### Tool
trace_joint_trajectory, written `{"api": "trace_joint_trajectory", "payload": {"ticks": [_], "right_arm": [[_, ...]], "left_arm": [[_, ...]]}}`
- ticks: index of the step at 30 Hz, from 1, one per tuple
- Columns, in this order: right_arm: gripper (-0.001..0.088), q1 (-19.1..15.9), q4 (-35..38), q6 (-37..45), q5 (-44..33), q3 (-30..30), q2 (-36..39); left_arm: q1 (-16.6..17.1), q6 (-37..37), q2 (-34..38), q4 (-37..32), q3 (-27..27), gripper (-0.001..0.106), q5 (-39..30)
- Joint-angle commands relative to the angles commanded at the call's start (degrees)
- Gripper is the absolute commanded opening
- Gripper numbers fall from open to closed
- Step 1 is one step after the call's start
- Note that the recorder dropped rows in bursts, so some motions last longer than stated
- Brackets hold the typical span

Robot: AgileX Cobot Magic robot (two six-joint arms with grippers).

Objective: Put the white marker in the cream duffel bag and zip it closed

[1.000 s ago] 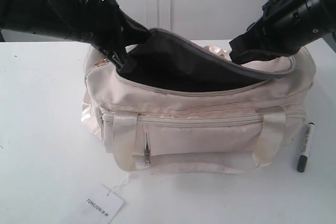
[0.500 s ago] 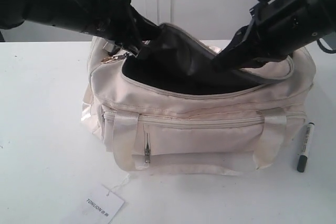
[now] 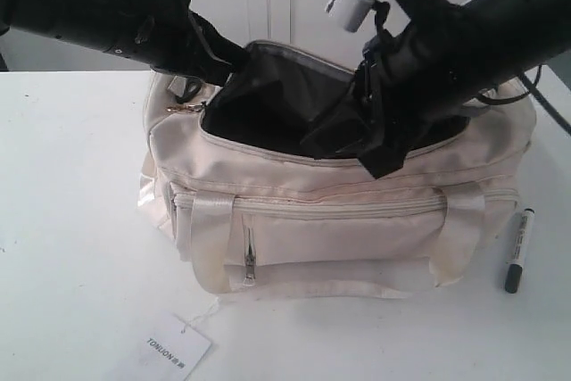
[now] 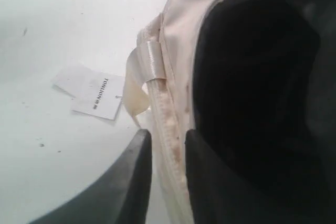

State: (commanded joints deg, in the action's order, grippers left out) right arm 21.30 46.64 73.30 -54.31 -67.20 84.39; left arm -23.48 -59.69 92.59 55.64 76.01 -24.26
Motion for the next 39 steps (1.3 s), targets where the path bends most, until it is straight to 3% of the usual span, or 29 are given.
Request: {"api": "trace_joint_trajectory", "payload": {"ticks": [8, 14, 16, 21, 23, 39], "right_arm": [[0.0334, 5.7, 0.0, 1.5, 7.9, 0.0, 4.8], [0.0333, 6.3, 0.1, 1.0, 12.2, 0.0, 7.2], [0.0301, 6.3, 0.2, 1.0, 11.9, 0.0, 7.2], [0.0055, 6.3, 0.2, 1.0, 8.1, 0.0, 7.2], [0.0, 6.3, 0.2, 1.0, 6.8, 0.0, 7.2], [0.0, 6.3, 0.2, 1.0, 4.2, 0.0, 7.1]], "left_arm": [[0.0, 0.0, 0.0, 0.0, 0.0, 0.0, 0.2], [0.0, 0.0, 0.0, 0.0, 0.0, 0.0, 0.2], [0.0, 0.0, 0.0, 0.0, 0.0, 0.0, 0.2], [0.0, 0.0, 0.0, 0.0, 0.0, 0.0, 0.6], [0.0, 0.0, 0.0, 0.0, 0.0, 0.0, 0.7], [0.0, -0.2, 0.4, 0.9, 0.0, 0.0, 17.9]]}}
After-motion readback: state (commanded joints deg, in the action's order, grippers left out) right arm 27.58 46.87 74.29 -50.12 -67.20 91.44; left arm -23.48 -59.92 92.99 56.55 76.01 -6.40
